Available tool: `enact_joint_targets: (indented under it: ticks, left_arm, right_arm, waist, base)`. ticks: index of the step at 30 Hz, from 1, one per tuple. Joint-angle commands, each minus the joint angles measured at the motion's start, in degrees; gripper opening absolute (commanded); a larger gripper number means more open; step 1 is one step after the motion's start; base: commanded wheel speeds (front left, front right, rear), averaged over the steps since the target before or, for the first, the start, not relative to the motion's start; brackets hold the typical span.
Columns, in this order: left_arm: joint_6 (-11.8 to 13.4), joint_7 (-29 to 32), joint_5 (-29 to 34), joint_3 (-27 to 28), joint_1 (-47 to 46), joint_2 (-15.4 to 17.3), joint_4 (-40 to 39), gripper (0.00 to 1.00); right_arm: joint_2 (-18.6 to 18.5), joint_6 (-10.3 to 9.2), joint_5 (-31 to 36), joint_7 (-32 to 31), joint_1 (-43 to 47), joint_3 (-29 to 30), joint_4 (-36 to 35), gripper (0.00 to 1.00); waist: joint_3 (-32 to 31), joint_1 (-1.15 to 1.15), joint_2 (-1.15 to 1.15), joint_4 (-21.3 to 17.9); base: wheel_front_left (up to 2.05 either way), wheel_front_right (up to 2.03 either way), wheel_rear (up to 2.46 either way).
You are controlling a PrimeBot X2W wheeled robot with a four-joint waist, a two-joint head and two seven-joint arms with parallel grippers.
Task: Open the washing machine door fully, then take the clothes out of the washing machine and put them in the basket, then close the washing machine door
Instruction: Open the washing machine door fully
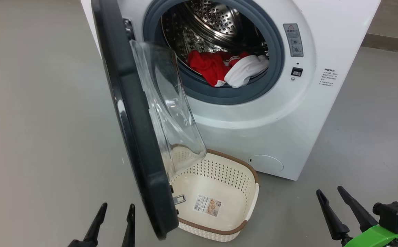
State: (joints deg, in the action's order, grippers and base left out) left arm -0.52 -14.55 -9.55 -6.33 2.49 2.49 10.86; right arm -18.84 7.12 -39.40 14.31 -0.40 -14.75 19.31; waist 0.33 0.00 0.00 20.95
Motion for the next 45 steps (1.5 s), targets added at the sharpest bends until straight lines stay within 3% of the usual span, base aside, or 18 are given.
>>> enact_joint_targets:
  ticks: [1, 14, 25, 26, 28, 29, 37, 41, 45]
  left_arm:
    - [-0.01, -0.45, 0.6, 1.94, -0.94, 0.39, -1.3, 1.0]
    - [0.07, -0.45, 0.19, 1.85, -1.49, 0.39, -1.17, 1.0]
    - [0.45, -0.45, -0.59, 2.09, -1.78, 0.39, -1.65, 1.0]
    - [0.53, -0.45, -1.07, 2.33, -1.9, 0.39, -1.94, 0.93]
    - [0.76, -0.45, -2.4, 3.16, -2.24, 0.39, -2.83, 0.37]
    - [0.94, -0.45, -3.56, 3.85, -2.47, 0.39, -3.59, 0.0]
    - [2.02, -0.45, -9.12, 7.99, -4.79, 0.39, -17.68, 0.0]
    - [2.26, -0.45, -9.46, 4.61, -4.91, 0.39, -25.93, 0.0]
    - [1.74, -0.45, -9.23, -2.32, -4.15, 0.39, -30.08, 0.0]
  right_arm:
    - [-0.47, 0.36, 1.36, 0.68, 0.39, 0.48, -1.88, 1.0]
    - [2.81, 0.36, 8.56, 0.69, 3.19, 6.45, -3.83, 1.0]
    - [4.24, 0.36, 10.65, 0.69, 4.15, 8.28, -3.66, 1.0]
    - [4.24, 0.36, 10.78, 0.69, 4.17, 8.37, -3.67, 1.0]
    - [4.21, 0.36, 10.97, 0.69, 4.15, 8.52, -3.72, 1.0]
    - [4.19, 0.36, 11.04, 0.69, 4.12, 8.6, -3.75, 1.0]
    - [4.44, 0.36, 11.68, 0.69, 4.4, 9.13, -4.12, 1.0]
    - [4.41, 0.36, 11.69, 0.69, 4.3, 8.95, -4.21, 1.0]
    - [4.45, 0.36, 11.89, 0.69, 4.22, 9.28, -4.65, 1.0]
  waist:
    - [0.01, 0.0, 0.0, -0.04]
    - [0.52, 0.0, 0.0, -0.14]
    - [0.34, 0.0, 0.0, -0.3]
    - [0.34, 0.0, 0.0, -0.29]
    - [0.33, 0.0, 0.0, -0.26]
    - [0.33, 0.0, 0.0, -0.24]
    - [-0.08, 0.0, 0.0, -0.05]
    - [-0.34, 0.0, 0.0, -0.32]
    - [-0.31, 0.0, 0.0, -0.53]
  base:
    - [0.0, 0.0, 0.0]
    - [0.0, 0.0, 0.0]
    - [0.0, 0.0, 0.0]
    - [0.0, 0.0, 0.0]
    - [0.0, 0.0, 0.0]
    - [0.0, 0.0, 0.0]
    - [0.0, 0.0, 0.0]
    - [0.0, 0.0, 0.0]
    - [0.0, 0.0, 0.0]
